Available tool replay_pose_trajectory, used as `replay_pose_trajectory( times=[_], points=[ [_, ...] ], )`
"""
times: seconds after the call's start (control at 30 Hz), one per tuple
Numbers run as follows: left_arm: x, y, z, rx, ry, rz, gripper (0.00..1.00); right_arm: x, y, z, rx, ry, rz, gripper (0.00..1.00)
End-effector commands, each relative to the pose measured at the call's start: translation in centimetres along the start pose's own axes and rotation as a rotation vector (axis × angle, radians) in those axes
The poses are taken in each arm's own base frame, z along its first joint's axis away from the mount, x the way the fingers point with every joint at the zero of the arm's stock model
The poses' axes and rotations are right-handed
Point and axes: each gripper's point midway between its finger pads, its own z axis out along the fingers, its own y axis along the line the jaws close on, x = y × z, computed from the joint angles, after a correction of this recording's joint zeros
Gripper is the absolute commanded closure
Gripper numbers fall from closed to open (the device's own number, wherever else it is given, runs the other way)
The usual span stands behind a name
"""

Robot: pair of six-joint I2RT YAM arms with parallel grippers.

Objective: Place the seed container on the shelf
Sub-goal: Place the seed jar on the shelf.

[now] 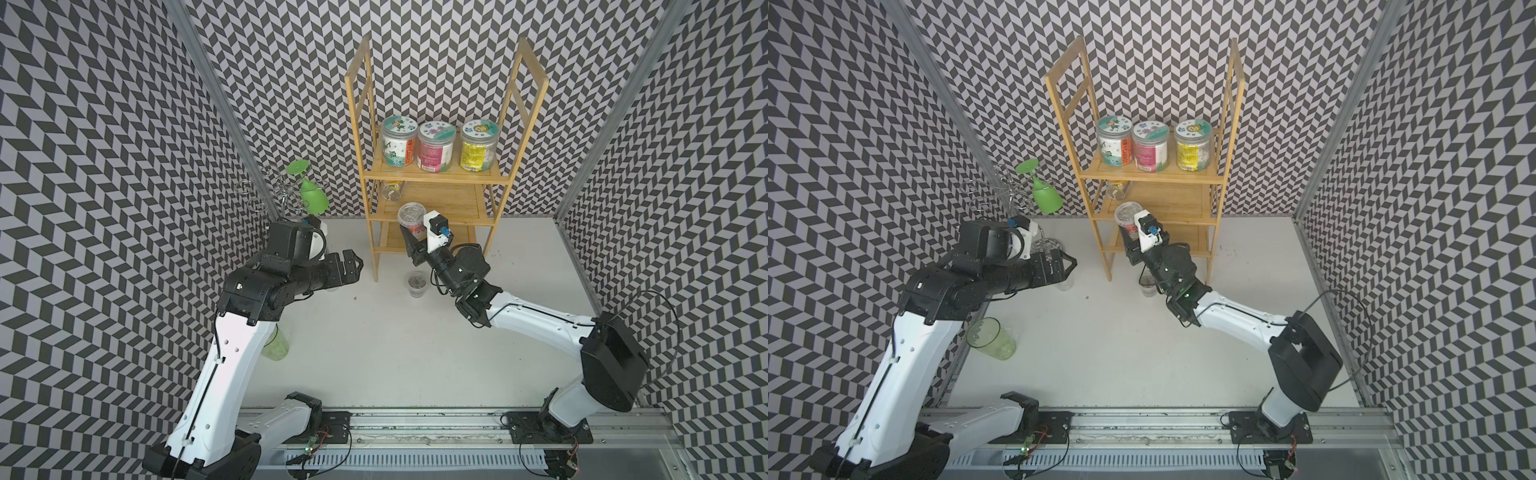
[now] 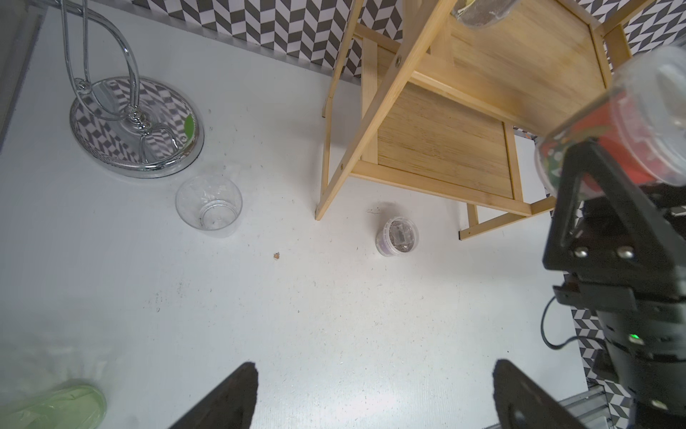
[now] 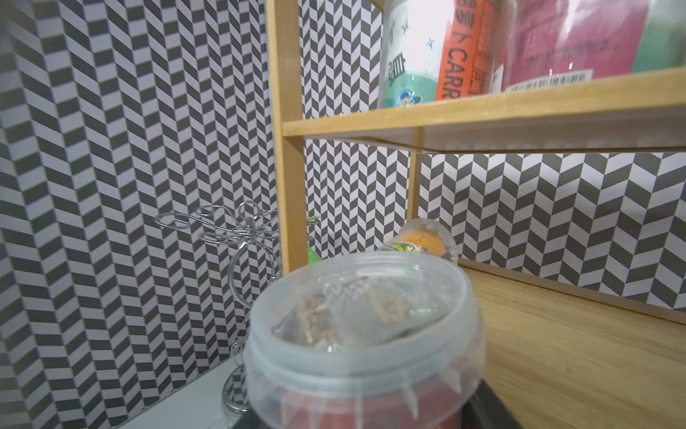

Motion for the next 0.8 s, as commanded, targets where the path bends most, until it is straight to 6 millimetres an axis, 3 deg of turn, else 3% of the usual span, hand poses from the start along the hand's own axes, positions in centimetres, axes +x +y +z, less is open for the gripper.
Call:
replay_pose_trajectory(
  times=[0.0, 0.3, 0.77],
  points=[
    [-0.6, 0.0, -0.5, 0.003, -0.038, -0.001, 0.00, -2.1, -1.2, 1.2, 0.041, -0.072, -0.002, 0.42],
    [-0.9, 0.3, -0.6, -0.004, -0.047, -0.006, 0.00, -3.1, -2.2, 2.5, 0.065, -0.089, -0.030, 0.42],
    [-0.7, 0.3, -0.5, 0.002, -0.044, -0.005, 0.01, -2.1, -4.5, 4.9, 0.147, -0.024, -0.009, 0.41]
  ],
)
